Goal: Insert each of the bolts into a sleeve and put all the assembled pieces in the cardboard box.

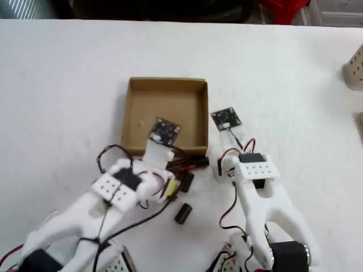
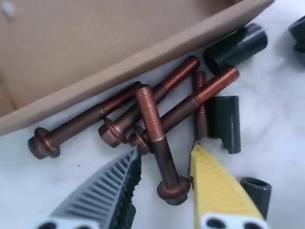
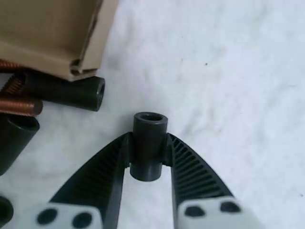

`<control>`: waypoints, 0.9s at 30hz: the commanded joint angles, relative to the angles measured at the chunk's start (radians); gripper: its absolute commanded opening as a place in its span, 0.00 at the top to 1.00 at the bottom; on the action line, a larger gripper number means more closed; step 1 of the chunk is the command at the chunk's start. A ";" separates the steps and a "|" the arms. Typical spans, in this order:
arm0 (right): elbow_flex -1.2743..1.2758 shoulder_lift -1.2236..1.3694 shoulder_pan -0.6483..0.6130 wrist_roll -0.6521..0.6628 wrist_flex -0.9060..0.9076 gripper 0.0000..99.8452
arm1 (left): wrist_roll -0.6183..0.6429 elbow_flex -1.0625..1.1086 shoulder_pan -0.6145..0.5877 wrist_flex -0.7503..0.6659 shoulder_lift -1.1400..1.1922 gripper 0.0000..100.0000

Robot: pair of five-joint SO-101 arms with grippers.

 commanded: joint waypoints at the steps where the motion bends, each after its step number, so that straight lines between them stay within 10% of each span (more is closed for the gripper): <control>1: -0.029 -0.004 0.012 0.011 -0.016 0.98 | 0.017 -0.135 -0.019 -0.020 0.157 0.84; 19: -0.028 -0.004 0.012 0.011 -0.039 0.98 | -0.068 -0.192 0.082 0.114 0.140 0.98; 27: -0.026 -0.002 0.012 0.011 -0.045 0.98 | -0.189 -0.210 -0.065 0.301 -0.182 0.98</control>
